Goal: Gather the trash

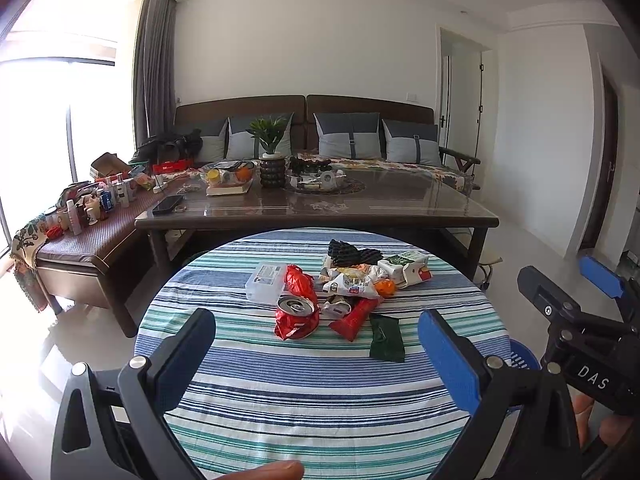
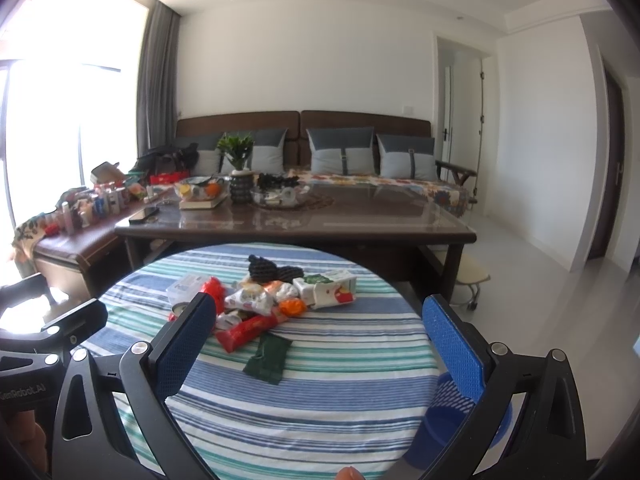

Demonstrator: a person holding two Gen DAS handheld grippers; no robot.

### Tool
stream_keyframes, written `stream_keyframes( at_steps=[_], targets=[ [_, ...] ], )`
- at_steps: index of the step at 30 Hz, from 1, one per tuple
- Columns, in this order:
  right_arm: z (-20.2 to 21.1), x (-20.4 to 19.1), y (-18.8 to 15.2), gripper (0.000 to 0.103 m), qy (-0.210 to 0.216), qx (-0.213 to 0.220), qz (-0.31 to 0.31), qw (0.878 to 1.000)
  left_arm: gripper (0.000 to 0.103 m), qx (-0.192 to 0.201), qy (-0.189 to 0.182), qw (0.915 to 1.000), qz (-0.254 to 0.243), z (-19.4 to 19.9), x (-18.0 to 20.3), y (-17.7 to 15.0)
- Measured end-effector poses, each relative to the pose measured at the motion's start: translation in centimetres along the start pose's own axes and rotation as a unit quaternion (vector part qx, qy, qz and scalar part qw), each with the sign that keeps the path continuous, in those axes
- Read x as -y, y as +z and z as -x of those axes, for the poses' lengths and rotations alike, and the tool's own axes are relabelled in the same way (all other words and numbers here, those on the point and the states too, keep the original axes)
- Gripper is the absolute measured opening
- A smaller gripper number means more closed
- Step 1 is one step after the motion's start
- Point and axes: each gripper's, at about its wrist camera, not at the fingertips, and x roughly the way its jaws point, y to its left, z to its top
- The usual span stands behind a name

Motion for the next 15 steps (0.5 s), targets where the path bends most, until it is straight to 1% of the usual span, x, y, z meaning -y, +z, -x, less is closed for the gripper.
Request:
stream_keyframes(
  at_steps=[15],
  targets=[
    [-0.05, 0.11, -0.04, 0.103, -0.002, 0.001, 0.002, 1.0, 0.103, -0.001, 0.0, 1.0, -0.001, -0.09, -0.02, 0.16]
  ],
)
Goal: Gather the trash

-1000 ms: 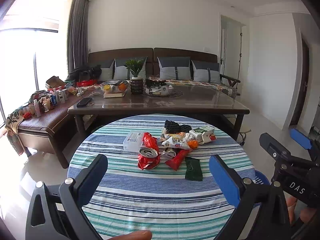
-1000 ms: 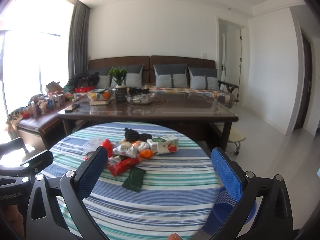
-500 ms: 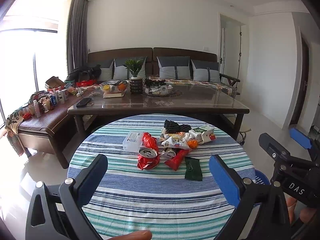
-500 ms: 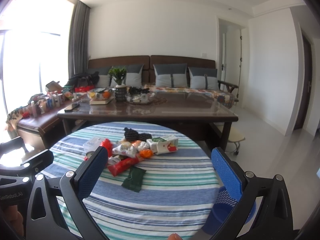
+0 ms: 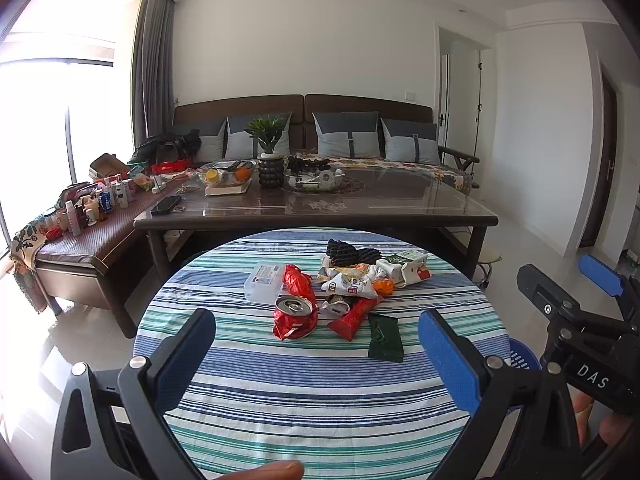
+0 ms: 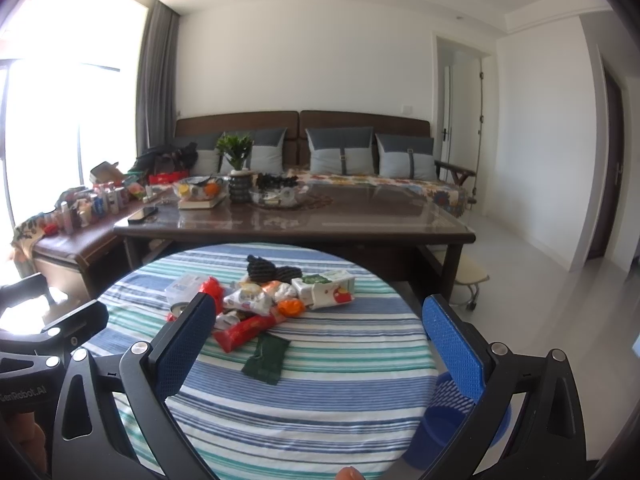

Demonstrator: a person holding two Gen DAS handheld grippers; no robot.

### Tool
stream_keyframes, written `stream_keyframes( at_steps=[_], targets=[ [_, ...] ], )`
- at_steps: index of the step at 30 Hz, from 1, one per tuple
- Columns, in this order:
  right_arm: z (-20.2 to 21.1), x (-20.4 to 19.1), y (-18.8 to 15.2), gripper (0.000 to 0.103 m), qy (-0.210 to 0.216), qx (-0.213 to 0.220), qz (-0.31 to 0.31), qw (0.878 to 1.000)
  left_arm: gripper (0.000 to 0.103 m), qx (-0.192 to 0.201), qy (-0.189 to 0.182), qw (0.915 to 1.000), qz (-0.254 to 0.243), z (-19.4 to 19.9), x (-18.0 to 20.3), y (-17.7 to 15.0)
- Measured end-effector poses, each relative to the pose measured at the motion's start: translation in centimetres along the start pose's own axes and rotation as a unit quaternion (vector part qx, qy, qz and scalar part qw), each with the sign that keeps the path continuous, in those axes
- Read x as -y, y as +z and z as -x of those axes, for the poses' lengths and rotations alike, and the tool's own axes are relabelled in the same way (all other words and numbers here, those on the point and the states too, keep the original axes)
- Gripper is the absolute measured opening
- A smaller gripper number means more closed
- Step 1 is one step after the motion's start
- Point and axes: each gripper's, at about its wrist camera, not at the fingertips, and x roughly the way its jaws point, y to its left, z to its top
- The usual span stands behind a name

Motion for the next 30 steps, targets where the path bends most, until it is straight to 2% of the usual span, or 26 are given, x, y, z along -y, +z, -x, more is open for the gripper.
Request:
stream_keyframes(
  at_steps=[30],
  targets=[
    [-0.11, 0.04, -0.07, 0.103, -0.002, -0.003, 0.001, 1.0, 0.103, -0.002, 0.0, 1.0, -0.001, -0.21, 0.02, -0.02]
  ],
)
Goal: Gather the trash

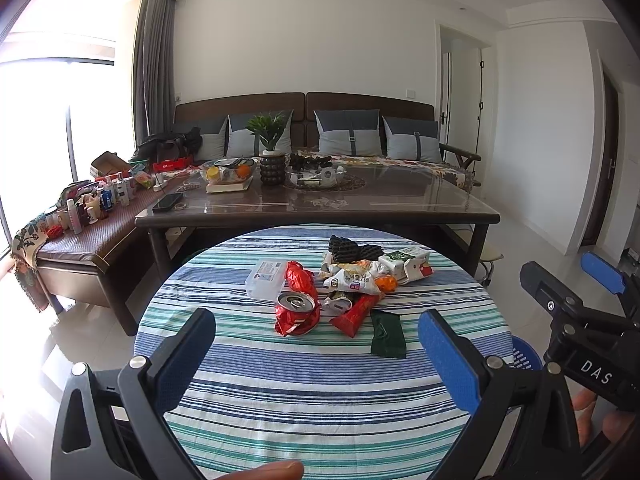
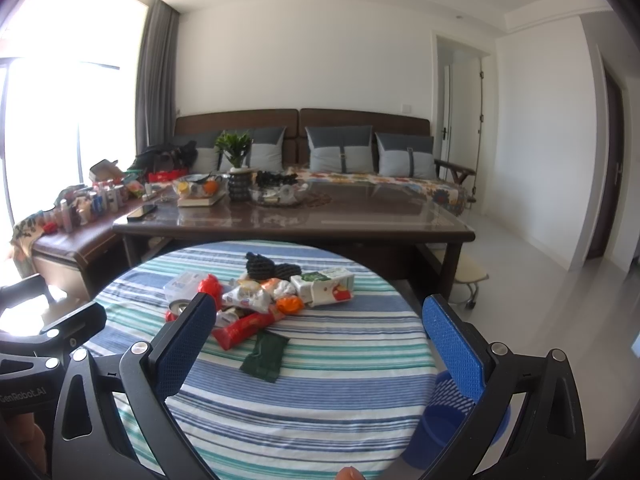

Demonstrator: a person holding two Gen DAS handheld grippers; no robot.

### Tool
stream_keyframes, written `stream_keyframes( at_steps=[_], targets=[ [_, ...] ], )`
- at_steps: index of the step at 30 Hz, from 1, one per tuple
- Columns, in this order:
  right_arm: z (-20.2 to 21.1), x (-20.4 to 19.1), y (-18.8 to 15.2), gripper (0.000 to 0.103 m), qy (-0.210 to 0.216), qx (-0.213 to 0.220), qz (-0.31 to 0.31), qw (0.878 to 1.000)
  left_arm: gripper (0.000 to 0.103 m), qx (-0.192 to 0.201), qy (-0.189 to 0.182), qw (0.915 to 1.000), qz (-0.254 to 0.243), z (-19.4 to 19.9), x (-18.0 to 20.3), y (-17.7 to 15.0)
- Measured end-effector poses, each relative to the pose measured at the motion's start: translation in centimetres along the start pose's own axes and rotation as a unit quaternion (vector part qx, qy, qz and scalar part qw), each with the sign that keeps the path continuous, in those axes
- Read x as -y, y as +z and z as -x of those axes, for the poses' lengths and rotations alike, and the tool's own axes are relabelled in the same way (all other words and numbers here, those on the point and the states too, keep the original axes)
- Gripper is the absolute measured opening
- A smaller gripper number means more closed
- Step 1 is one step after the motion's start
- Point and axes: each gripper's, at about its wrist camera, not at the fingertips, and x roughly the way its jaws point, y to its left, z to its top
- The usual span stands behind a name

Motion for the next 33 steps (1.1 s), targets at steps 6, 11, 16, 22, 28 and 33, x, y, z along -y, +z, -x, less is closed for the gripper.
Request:
stream_keyframes(
  at_steps=[6, 11, 16, 22, 28, 33],
  targets=[
    [0.0, 0.0, 0.1, 0.103, 0.0, 0.0, 0.0, 1.0, 0.103, 0.0, 0.001, 1.0, -0.001, 0.1, -0.1, -0.1],
    [0.0, 0.0, 0.1, 0.103, 0.0, 0.0, 0.0, 1.0, 0.103, 0.0, 0.005, 1.0, -0.003, 0.1, -0.4, -0.3],
    [0.0, 0.0, 0.1, 0.103, 0.0, 0.0, 0.0, 1.0, 0.103, -0.002, 0.007, 1.0, -0.003, 0.1, -0.7, -0.4],
    [0.1, 0.1, -0.1, 0.103, -0.001, -0.001, 0.0, 1.0, 0.103, -0.003, 0.012, 0.9999, 0.004, -0.1, -1.0, -0.3],
    [0.0, 0.1, -0.1, 0.103, -0.005, -0.002, -0.001, 1.0, 0.103, -0.004, 0.004, 0.9999, 0.011, -0.5, -1.7, -0.4],
    [-0.3, -0.2, -0.3, 0.103, -0.005, -0.007, 0.001, 1.0, 0.103, -0.005, 0.011, 0.9996, 0.027, -1.4, -2.9, -1.0]
  ],
)
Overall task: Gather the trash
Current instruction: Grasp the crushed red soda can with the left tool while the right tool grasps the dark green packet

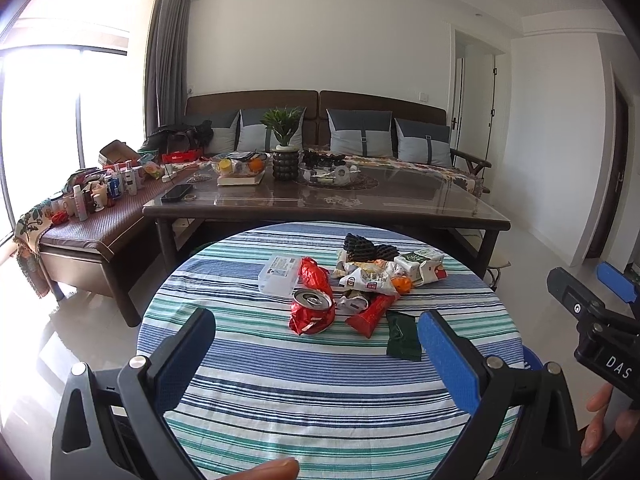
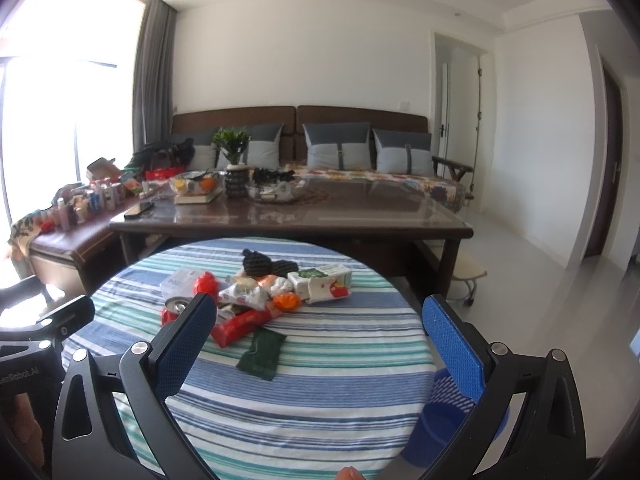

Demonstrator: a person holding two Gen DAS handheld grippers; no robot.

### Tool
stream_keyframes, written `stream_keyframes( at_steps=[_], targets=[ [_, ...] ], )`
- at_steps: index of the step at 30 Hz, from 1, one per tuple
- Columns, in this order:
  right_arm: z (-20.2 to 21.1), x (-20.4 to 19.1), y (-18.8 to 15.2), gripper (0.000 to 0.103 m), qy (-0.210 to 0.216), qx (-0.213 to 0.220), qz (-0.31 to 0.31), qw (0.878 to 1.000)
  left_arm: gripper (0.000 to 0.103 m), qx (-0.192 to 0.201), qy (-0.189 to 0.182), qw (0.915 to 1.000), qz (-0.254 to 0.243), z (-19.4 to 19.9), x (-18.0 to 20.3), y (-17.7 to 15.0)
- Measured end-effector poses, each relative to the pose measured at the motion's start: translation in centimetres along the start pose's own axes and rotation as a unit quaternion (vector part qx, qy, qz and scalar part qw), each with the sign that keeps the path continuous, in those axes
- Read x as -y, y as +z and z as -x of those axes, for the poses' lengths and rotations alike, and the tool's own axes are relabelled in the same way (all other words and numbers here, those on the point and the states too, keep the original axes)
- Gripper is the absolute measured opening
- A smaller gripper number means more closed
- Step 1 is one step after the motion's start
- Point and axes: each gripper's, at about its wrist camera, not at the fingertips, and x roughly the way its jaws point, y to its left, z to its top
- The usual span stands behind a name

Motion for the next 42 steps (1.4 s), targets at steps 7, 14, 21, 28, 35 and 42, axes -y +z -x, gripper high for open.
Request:
stream_keyframes(
  at_steps=[7, 14, 21, 28, 35, 42],
  targets=[
    [-0.5, -0.3, -0.2, 0.103, 0.002, -0.006, 0.002, 1.0, 0.103, -0.03, 0.026, 0.9992, -0.008, -2.8, -2.0, -1.7],
    [-2.7, -0.5, -1.4, 0.103, 0.009, -0.031, 0.003, 0.999, 0.103, -0.082, 0.023, 0.996, -0.028, -6.8, -2.8, -4.4],
    [-7.0, -0.3, -4.7, 0.103, 0.027, -0.109, -0.007, 0.994, 0.103, -0.113, -0.004, 0.9935, -0.009, -9.7, -4.3, -5.4],
    [-13.3, -2.5, -7.6, 0.103, 0.076, -0.2, 0.001, 0.977, 0.103, -0.157, -0.007, 0.9876, -0.003, -12.9, -4.3, -6.6],
    [-20.0, -5.4, -8.2, 0.1, 0.107, -0.259, 0.009, 0.96, 0.103, -0.194, 0.016, 0.9807, -0.014, -15.4, -3.9, -7.5],
    [-21.8, -5.6, -8.6, 0.058, 0.098, -0.271, 0.053, 0.956, 0.103, -0.218, 0.032, 0.9746, -0.041, -17.1, -2.8, -8.1]
  ],
)
